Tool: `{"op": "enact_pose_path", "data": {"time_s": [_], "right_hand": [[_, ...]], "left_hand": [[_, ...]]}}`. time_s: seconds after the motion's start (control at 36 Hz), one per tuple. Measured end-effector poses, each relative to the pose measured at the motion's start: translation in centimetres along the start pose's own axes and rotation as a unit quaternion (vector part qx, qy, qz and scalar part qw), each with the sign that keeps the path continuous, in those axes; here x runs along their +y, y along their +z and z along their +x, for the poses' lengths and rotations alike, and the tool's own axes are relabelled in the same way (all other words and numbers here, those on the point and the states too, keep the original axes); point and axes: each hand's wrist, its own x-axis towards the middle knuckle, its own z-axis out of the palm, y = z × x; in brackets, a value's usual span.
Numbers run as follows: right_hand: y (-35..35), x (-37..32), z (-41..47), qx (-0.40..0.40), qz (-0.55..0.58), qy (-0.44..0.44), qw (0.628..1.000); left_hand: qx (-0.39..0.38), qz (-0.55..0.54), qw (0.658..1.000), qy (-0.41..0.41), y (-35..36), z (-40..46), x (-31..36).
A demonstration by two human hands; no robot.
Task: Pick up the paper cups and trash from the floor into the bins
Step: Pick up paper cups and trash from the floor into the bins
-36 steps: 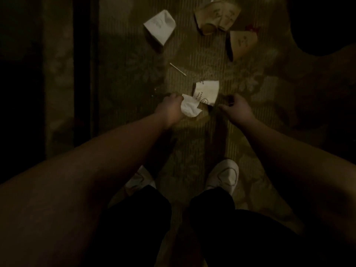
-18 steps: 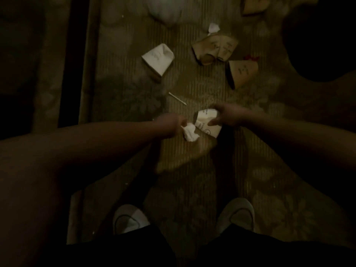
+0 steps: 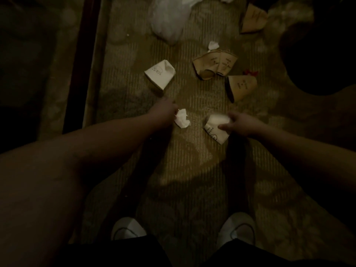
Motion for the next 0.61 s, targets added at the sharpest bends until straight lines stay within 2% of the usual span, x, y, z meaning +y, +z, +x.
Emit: {"op": "enact_pose_path", "data": {"time_s": [0.11, 0.25, 0.61], "right_hand": [[0.3, -0.3, 0.0, 0.007, 0.002, 0.003, 1.0], [0.7, 0.4, 0.2, 0.017, 0.003, 0.003, 1.0], [0.2, 0.4, 0.5, -0.012, -0.018, 0.006, 1.0]], "left_hand": [[-0.002, 0.016, 1.0, -0.016, 0.1, 0.3, 0.5], [-0.002, -0.023, 0.999, -0.042, 0.4, 0.6, 1.0], [-0.055, 0.02, 0.998, 0.0, 0.4, 1.2, 0.5]]}}
